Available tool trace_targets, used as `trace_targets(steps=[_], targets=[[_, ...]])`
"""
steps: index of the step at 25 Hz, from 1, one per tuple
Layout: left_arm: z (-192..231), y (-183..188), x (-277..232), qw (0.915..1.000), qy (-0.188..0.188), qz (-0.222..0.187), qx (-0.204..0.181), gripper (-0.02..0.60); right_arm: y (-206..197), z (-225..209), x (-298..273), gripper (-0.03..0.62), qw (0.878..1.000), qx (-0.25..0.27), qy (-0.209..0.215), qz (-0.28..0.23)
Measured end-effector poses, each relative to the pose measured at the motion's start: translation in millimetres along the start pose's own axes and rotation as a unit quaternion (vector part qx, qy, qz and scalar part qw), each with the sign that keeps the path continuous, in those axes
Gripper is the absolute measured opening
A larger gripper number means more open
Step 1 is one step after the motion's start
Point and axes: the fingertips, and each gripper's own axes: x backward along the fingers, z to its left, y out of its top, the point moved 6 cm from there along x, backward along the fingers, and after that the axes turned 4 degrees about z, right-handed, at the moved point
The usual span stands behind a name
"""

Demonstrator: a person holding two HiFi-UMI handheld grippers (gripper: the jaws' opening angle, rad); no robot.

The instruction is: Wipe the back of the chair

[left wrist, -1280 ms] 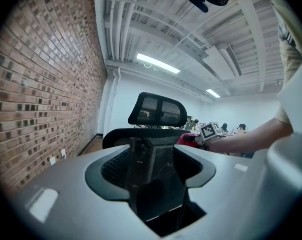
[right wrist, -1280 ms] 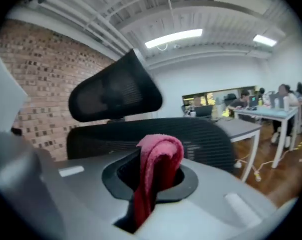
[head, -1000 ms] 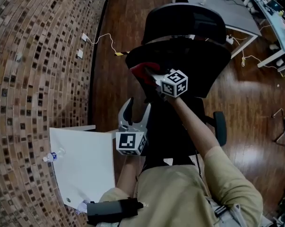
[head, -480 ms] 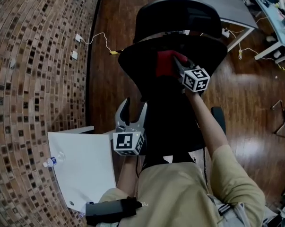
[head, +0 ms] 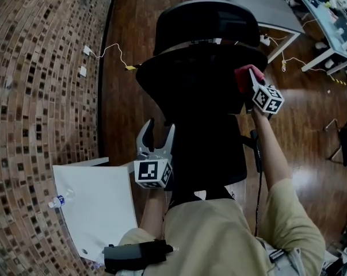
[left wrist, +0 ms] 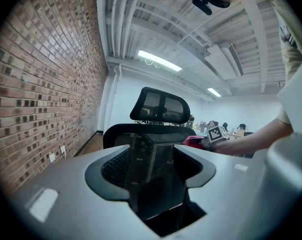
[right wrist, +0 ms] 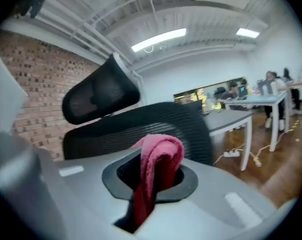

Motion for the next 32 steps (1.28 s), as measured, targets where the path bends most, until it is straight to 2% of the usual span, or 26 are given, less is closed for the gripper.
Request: trace_targets(steps=[2, 3, 6, 8, 10, 12, 15, 18, 21, 24, 26, 29, 31, 32], targets=[[3, -2, 4, 1.0000, 0.006, 0.001, 0.004, 0.247, -23, 73, -16, 0.015, 0.995, 0.014, 0.096, 0.019], [6, -2, 6, 0.9999, 0.010, 0.001, 0.004, 0.247, -37, 115, -27, 0.017, 0.989, 0.018, 0.148, 0.025], [15, 0, 13, 0.9998, 0.021, 0.003, 0.003, 0.247, -78, 244, -60, 0.017, 0.959, 0.002, 0.282, 0.044], [20, 1, 20, 0.9996, 0.027, 0.007, 0.000, 0.247, -95, 313, -80, 0.017, 0.941, -0.022, 0.332, 0.061], [25, 3, 26, 0.9994, 0.035, 0.008, -0.004, 0.244, -108, 349, -98, 0.017, 0.936, -0.047, 0.341, 0.075], [30, 2, 31, 0.9990, 0.045, 0.009, -0.004, 0.244, -110, 349, -111, 0.017, 0.944, -0.044, 0.320, 0.069], [32, -1, 32, 0.9987, 0.050, 0.011, -0.003, 0.244, -97, 301, -110, 0.017, 0.959, -0.034, 0.277, 0.039], [30, -6, 25, 0.9991, 0.041, 0.012, 0.001, 0.244, -79, 215, -86, 0.017, 0.978, -0.043, 0.205, 0.006], [23, -4, 15, 0.9996, 0.027, 0.007, 0.002, 0.244, -62, 108, -51, 0.017, 0.993, -0.055, 0.105, -0.008], [15, -1, 6, 0.9999, 0.015, 0.001, 0.003, 0.244, -37, 10, -16, 0.018, 0.999, -0.046, 0.005, -0.011], [9, -1, 2, 0.9999, 0.010, 0.001, 0.005, 0.244, -26, -34, 0, 0.020, 0.999, -0.032, -0.037, -0.004], [3, -2, 1, 1.0000, 0.005, 0.001, 0.008, 0.244, -20, -50, 6, 0.023, 0.998, -0.017, -0.058, 0.000], [3, -4, 3, 1.0000, 0.004, -0.001, 0.007, 0.244, -26, -29, 6, 0.020, 0.997, -0.030, -0.065, -0.005], [5, -5, 4, 1.0000, 0.004, -0.001, 0.007, 0.244, -33, -3, 2, 0.020, 0.998, -0.033, -0.050, 0.000]])
